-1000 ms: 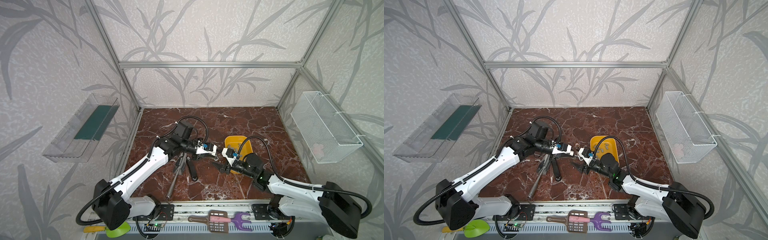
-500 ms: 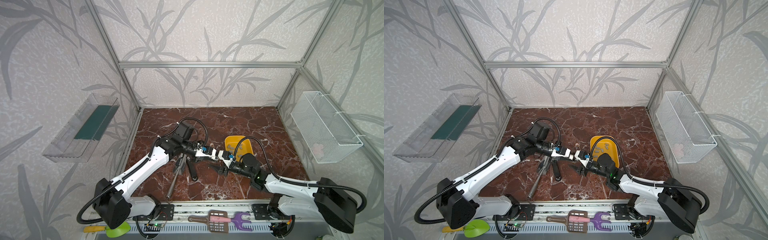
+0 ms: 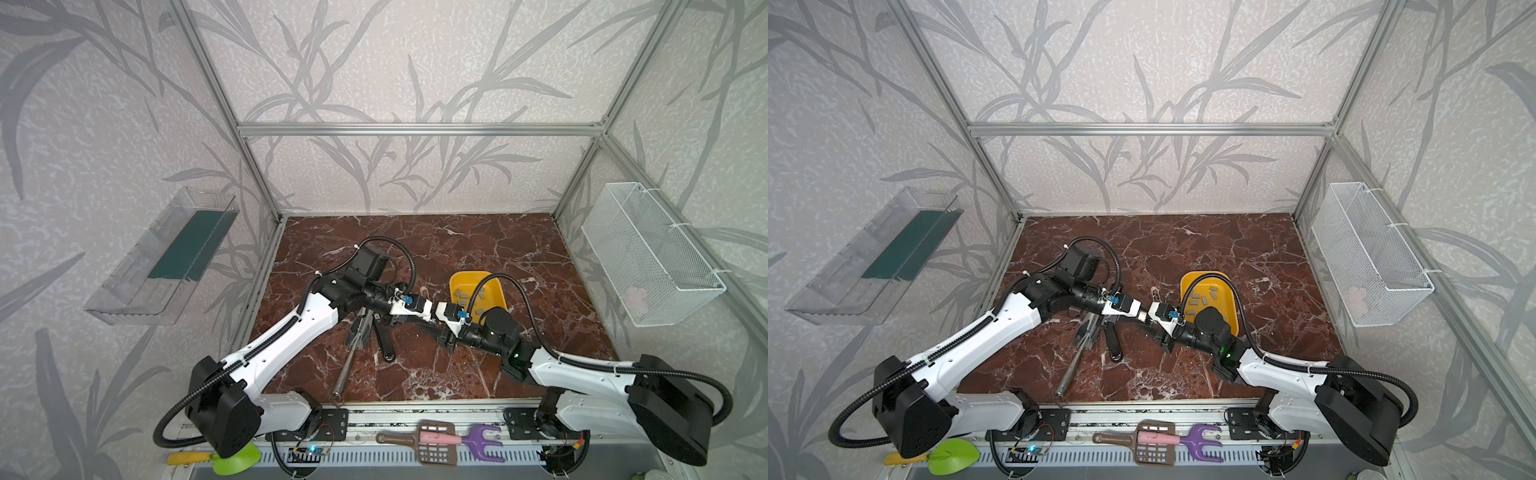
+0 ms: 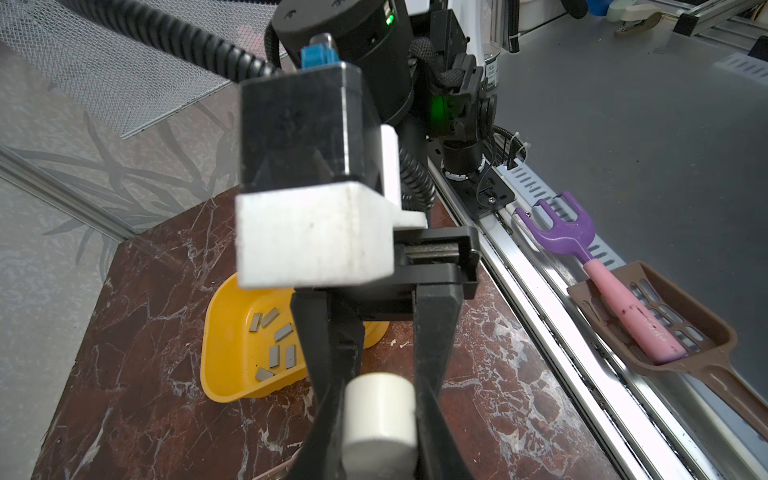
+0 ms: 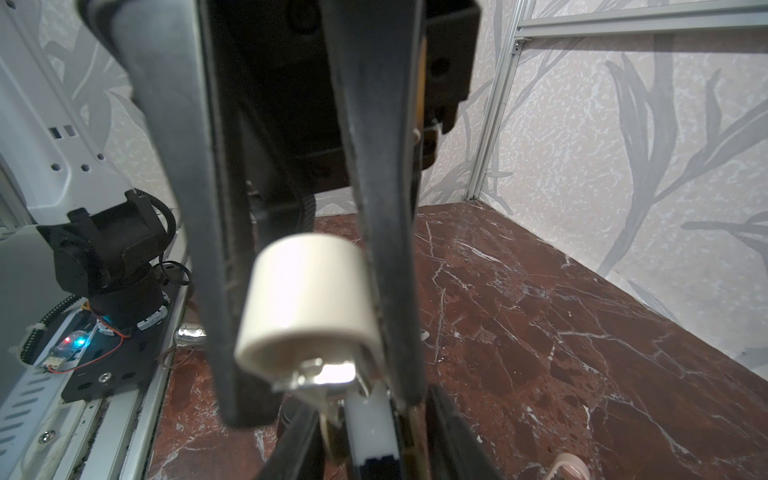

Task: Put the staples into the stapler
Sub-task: 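Draw the right gripper back toward the yellow tray while the left gripper holds the stapler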

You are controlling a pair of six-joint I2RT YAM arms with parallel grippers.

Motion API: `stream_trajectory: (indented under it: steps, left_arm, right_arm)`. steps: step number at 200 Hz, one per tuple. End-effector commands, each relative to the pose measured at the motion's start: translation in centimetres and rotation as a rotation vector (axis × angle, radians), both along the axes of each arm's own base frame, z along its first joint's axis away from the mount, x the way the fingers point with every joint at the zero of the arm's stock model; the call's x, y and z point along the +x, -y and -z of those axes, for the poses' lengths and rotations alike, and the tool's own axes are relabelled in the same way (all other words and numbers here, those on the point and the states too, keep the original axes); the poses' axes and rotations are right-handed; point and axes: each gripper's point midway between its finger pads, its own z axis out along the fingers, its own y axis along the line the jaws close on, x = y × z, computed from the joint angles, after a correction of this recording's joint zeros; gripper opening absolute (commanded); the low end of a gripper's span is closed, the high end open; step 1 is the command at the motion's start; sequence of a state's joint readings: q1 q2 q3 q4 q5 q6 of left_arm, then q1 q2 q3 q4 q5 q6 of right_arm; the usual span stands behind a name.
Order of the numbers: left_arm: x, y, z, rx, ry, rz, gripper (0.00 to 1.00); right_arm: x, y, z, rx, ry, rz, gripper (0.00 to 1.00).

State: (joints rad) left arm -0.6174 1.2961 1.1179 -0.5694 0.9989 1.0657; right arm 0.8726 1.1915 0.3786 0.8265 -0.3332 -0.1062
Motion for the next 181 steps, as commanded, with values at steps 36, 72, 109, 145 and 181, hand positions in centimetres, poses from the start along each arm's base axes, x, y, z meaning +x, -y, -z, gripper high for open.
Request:
stream_trajectory:
  steps: [36, 72, 109, 145, 181]
  left_arm:
    - [-0.3, 0.2, -1.3, -0.054, 0.024, 0.029, 0.16]
    - [1.0, 0.0, -2.0, -0.109, 0.086, -0.052, 0.39]
    - [4.4, -1.6, -3.8, -0.2, 0.143, -0.217, 0.53]
    - [8.4, -4.5, -5.1, -0.261, 0.203, -0.393, 0.54]
    - [11.7, -7.3, -5.1, -0.259, 0.252, -0.552, 0.54]
  right_arm:
    - [0.7, -0.7, -1.9, 0.03, -0.027, 0.018, 0.12]
    - [1.8, -0.3, -2.1, 0.053, -0.068, 0.087, 0.05]
    - [3.0, 0.3, -2.7, 0.083, -0.118, 0.17, 0.01]
    - [4.5, 0.8, -1.3, 0.024, -0.206, 0.268, 0.0]
    - [7.1, 1.7, 1.2, -0.093, -0.332, 0.446, 0.0]
